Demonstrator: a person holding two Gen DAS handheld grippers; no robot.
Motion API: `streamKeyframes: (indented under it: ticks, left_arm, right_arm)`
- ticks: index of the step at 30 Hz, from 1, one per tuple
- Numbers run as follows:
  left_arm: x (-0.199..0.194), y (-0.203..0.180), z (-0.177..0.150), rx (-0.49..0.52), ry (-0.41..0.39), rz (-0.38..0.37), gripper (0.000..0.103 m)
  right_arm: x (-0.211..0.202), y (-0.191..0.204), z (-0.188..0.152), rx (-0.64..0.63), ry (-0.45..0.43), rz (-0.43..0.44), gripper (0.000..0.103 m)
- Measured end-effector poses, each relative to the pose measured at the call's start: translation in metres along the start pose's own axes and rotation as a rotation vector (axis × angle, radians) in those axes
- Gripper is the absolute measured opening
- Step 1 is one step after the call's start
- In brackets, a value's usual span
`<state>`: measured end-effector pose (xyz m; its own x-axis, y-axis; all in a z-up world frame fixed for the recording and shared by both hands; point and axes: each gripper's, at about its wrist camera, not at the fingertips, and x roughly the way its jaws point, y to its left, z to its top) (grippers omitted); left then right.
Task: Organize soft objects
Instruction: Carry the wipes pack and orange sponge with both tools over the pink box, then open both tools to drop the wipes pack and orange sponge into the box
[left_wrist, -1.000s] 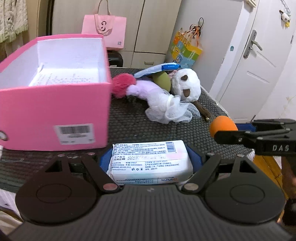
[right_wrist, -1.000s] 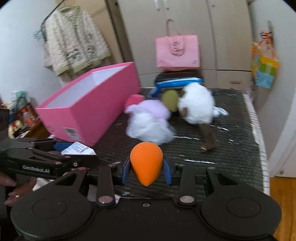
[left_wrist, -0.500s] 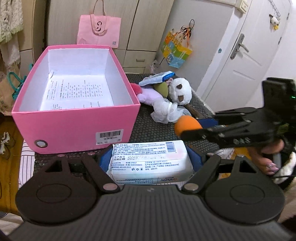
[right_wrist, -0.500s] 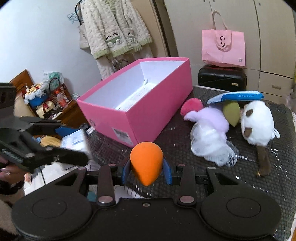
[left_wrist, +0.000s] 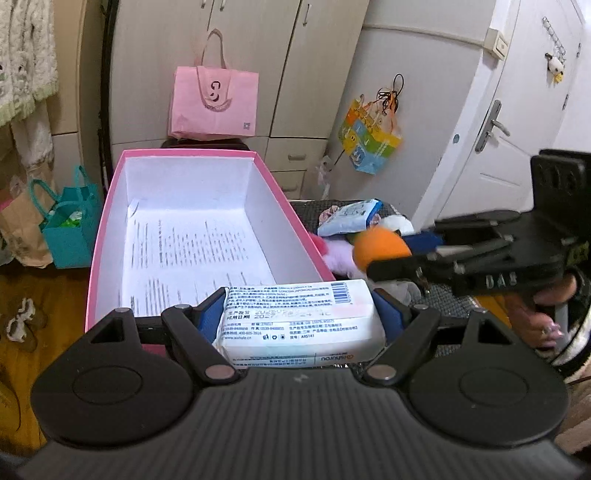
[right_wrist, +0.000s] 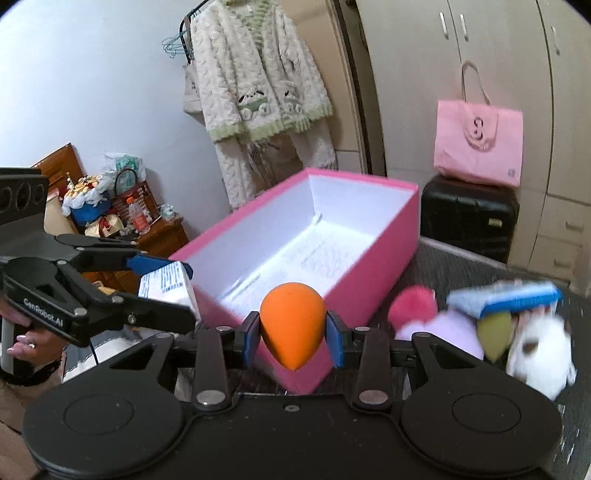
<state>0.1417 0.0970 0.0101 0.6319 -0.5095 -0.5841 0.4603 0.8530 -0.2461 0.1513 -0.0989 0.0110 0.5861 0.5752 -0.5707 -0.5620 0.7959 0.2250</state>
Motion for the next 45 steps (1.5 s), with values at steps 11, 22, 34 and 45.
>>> streamKeyframes:
  ticks: [11, 22, 34, 45]
  left_arm:
    - [0.072, 0.053, 0.061, -0.035, 0.083, 0.000, 0.081]
    - [0.159, 0.084, 0.089, -0.059, 0.161, 0.037, 0.081]
    - [0.180, 0.101, 0.086, -0.135, 0.183, 0.053, 0.090]
    - [0.116, 0.086, 0.080, 0.037, 0.208, 0.117, 0.090]
  right_arm:
    - [0.063, -0.024, 0.077, -0.013, 0.080, 0.009, 0.043]
    - [0.160, -0.059, 0.127, -0.028, 0.275, -0.040, 0.043]
    - [0.185, -0.073, 0.125, -0.012, 0.295, -0.076, 0.056]
    - [0.123, -0.063, 0.121, 0.011, 0.214, -0.073, 0.056]
